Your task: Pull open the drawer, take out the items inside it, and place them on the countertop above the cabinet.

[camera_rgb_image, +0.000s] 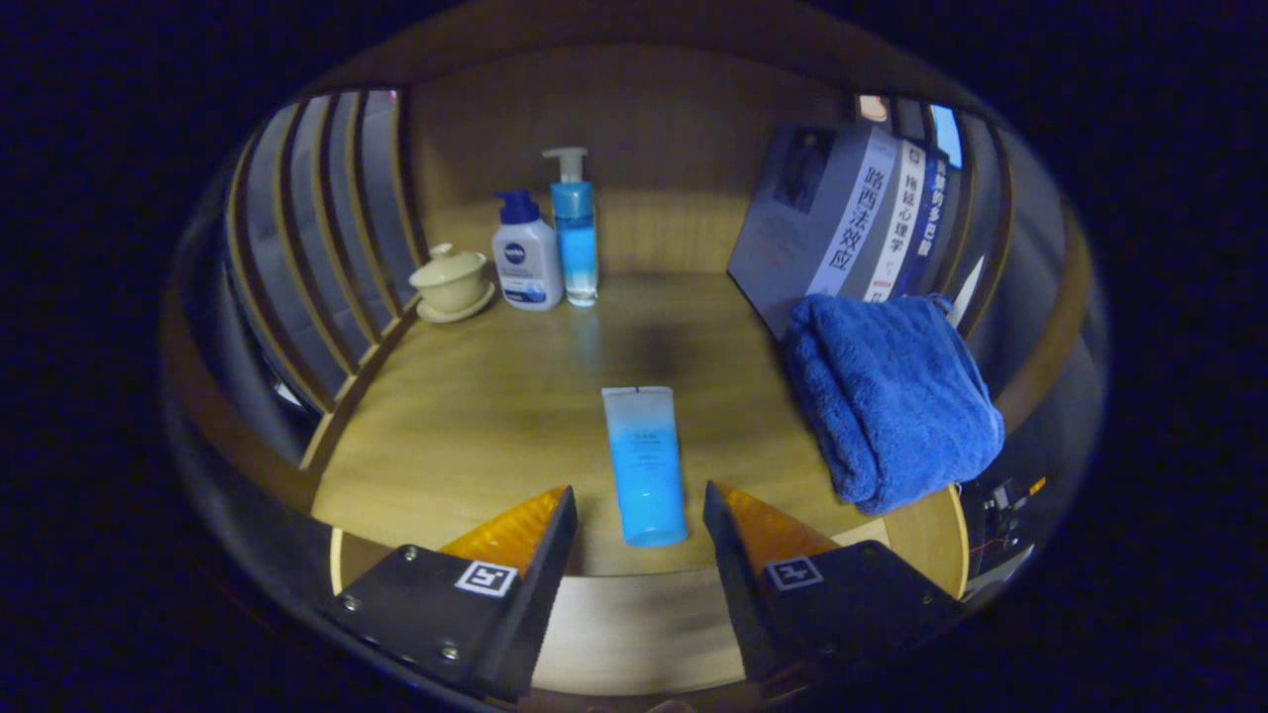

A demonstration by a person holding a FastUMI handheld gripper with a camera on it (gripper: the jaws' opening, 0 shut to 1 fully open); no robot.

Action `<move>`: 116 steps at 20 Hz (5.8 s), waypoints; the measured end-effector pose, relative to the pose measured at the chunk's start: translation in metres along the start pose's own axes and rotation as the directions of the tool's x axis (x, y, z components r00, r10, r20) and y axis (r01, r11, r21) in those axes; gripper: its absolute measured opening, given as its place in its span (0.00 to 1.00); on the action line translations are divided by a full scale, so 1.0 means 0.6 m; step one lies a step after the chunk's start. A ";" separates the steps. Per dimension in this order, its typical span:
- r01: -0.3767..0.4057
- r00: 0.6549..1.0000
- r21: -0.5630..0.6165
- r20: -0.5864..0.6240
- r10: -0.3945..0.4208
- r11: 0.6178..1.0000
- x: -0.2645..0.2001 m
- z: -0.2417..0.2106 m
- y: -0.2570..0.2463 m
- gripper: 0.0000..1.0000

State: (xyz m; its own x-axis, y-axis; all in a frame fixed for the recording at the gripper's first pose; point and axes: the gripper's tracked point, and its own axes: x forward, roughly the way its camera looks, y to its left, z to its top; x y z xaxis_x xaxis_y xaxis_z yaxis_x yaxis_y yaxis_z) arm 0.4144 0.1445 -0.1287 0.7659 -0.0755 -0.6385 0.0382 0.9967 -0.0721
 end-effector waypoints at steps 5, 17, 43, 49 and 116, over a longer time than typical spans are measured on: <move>0.030 0.991 0.035 0.133 -0.035 0.999 -0.124 -0.043 -0.023 0.83; -0.024 0.957 0.052 0.288 0.008 0.998 -0.277 -0.287 -0.061 0.91; -0.074 0.968 0.025 0.240 0.066 0.997 -0.141 -0.309 -0.038 0.93; -0.089 0.962 0.052 0.264 0.073 0.995 -0.098 -0.274 -0.035 0.94; 0.103 0.939 0.018 0.328 -0.103 0.994 -0.304 -0.203 -0.268 0.95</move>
State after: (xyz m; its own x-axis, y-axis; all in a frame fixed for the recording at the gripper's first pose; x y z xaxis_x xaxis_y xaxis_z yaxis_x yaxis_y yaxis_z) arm 0.1903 -0.0057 -0.0942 0.9259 -0.1639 -0.3405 0.1288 0.9840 -0.1234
